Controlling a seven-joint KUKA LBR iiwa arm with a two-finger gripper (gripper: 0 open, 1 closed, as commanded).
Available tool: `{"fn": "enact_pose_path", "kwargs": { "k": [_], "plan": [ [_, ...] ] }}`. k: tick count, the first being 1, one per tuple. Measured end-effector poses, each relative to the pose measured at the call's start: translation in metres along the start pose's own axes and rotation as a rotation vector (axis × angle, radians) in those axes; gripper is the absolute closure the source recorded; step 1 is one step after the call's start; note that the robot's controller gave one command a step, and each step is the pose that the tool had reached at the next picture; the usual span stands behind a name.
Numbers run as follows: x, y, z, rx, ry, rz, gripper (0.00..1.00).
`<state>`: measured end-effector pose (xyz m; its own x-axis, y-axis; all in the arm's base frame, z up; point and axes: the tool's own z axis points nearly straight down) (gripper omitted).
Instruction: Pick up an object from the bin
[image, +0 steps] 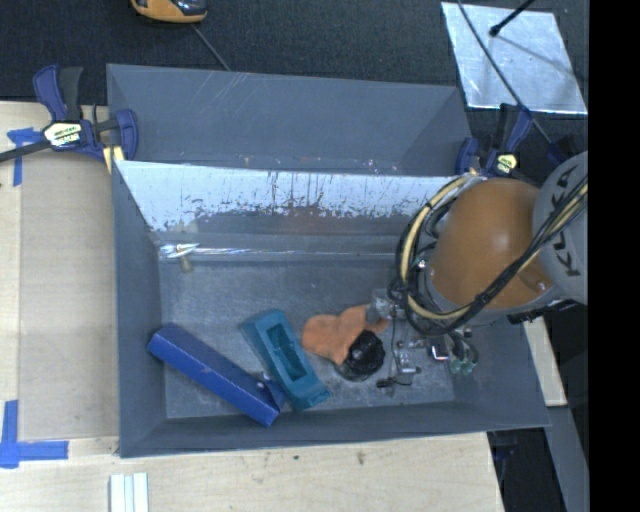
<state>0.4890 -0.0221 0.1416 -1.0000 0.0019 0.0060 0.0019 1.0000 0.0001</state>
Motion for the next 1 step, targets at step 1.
{"fn": "enact_pose_path", "kwargs": {
  "k": [1],
  "plan": [
    [-0.0018, 0.0000, -0.0044, 0.000, -0.008, -0.001, 0.00]
  ]
}}
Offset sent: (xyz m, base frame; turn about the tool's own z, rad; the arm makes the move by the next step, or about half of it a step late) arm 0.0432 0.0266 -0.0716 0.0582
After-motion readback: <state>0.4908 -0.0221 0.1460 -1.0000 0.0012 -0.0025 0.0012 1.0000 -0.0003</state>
